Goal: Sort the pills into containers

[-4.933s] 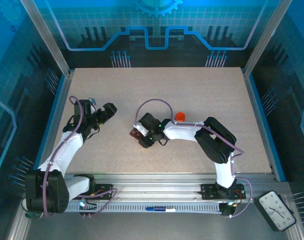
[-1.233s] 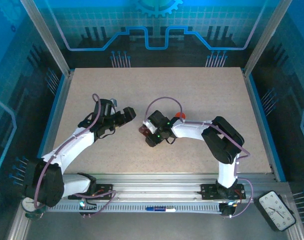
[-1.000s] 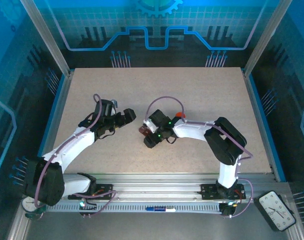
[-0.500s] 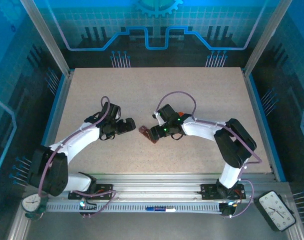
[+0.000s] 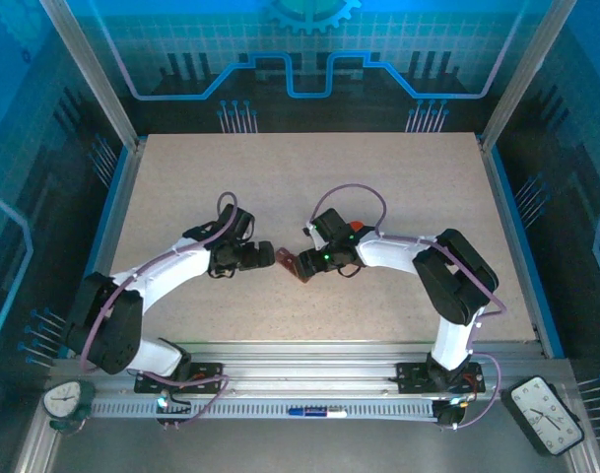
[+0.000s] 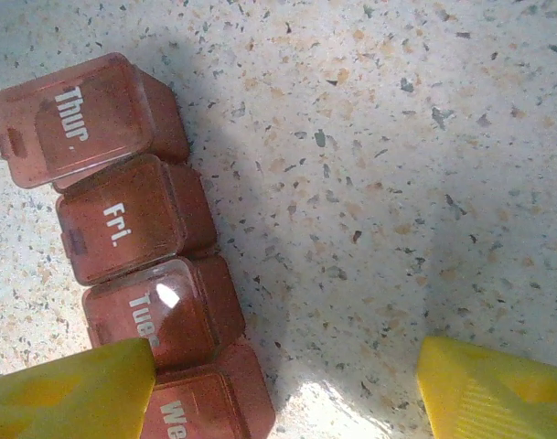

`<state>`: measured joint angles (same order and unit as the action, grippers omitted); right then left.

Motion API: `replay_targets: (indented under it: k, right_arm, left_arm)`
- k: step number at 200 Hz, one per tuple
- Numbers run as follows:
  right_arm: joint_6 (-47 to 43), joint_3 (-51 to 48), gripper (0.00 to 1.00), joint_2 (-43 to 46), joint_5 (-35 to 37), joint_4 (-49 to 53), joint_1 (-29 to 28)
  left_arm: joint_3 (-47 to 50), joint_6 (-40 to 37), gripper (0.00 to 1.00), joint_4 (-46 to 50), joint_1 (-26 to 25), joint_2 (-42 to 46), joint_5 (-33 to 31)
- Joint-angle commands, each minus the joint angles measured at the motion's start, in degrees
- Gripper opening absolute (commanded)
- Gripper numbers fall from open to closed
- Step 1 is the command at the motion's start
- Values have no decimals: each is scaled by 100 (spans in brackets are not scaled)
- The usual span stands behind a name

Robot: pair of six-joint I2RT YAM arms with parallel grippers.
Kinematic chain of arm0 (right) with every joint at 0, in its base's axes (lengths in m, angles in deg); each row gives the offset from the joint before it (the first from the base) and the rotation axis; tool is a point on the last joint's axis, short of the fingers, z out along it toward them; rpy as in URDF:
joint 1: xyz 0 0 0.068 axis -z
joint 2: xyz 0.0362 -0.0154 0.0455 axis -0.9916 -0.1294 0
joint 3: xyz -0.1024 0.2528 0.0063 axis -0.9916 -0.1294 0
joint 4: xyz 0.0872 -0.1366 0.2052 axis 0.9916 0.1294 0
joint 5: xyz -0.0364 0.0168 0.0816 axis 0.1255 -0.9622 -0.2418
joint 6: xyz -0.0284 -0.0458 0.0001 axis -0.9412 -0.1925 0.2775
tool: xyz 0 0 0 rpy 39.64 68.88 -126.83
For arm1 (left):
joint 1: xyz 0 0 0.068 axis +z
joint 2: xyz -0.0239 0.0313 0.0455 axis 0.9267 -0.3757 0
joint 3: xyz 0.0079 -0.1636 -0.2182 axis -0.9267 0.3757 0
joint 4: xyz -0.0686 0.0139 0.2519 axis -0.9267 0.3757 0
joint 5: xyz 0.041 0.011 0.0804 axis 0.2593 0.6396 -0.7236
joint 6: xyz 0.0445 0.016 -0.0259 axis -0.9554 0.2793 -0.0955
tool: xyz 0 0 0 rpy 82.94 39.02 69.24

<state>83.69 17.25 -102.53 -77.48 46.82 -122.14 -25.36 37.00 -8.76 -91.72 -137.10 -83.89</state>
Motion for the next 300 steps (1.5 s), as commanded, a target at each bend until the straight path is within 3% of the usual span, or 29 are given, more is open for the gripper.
replay_targets:
  k: [1, 26, 56, 151, 300]
  right_arm:
    - [49, -144, 76, -131, -65, -16, 55]
    - [44, -148, 76, -212, -65, -32, 55]
    - [54, -185, 75, -237, -64, -84, 55]
    - [77, -269, 75, -293, -109, -199, 56]
    - [76, -324, 74, -364, -113, -251, 59]
  left_arm:
    - [17, 203, 99, -541, -38, 196, 682]
    - [-199, 726, 99, -883, -40, 73, 1352]
    - [-404, 1167, 99, -940, -58, -188, 1626]
    - [-512, 1591, 99, -1356, -387, -918, 1527]
    - [-932, 1860, 99, -1946, -394, -1299, 1525]
